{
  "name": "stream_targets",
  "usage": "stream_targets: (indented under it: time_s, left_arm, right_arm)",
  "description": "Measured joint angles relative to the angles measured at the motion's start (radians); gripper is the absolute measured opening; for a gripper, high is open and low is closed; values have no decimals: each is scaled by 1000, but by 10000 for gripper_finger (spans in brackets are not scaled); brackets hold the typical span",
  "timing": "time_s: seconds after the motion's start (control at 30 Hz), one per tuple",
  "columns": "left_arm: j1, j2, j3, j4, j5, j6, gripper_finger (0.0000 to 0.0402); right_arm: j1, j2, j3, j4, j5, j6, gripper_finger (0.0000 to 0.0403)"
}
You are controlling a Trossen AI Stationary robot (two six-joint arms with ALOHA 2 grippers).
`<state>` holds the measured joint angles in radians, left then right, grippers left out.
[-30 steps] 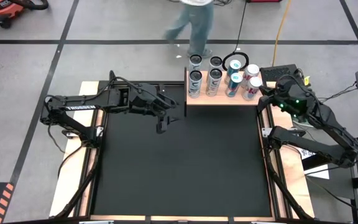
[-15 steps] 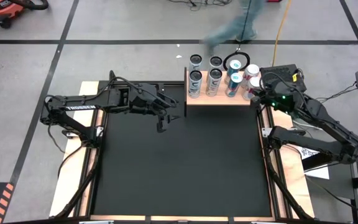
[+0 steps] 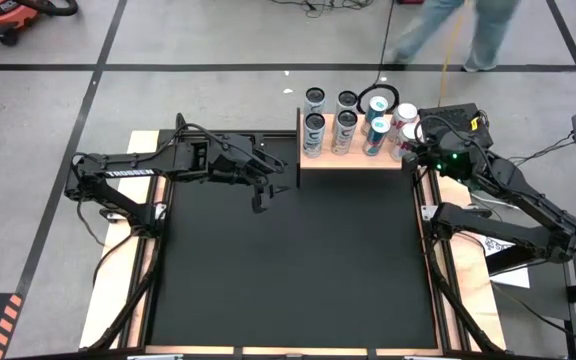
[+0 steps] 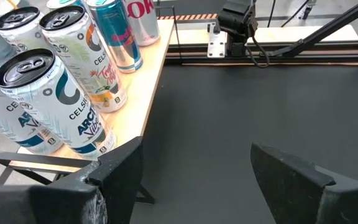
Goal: Place canned beverage on shelf
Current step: Put the red-silver soda can on the shelf aligned with the other red-silver soda can, then return to Home Position
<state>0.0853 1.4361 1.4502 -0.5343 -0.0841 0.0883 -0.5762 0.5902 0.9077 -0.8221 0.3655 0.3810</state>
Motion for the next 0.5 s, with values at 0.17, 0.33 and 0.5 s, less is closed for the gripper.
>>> stream_targets:
  time_s: [0.17, 0.33, 0.5]
  left_arm:
    - [0, 0, 0, 0, 0, 0, 293]
    - [0, 0, 0, 0, 0, 1, 293]
    - [0, 0, 0, 0, -8, 6, 293]
  right_arm:
    - [0, -1, 0, -24, 29, 0, 0]
    - [0, -2, 0, -29, 22, 0, 0]
    - [0, -13, 30, -18, -97, -32, 0]
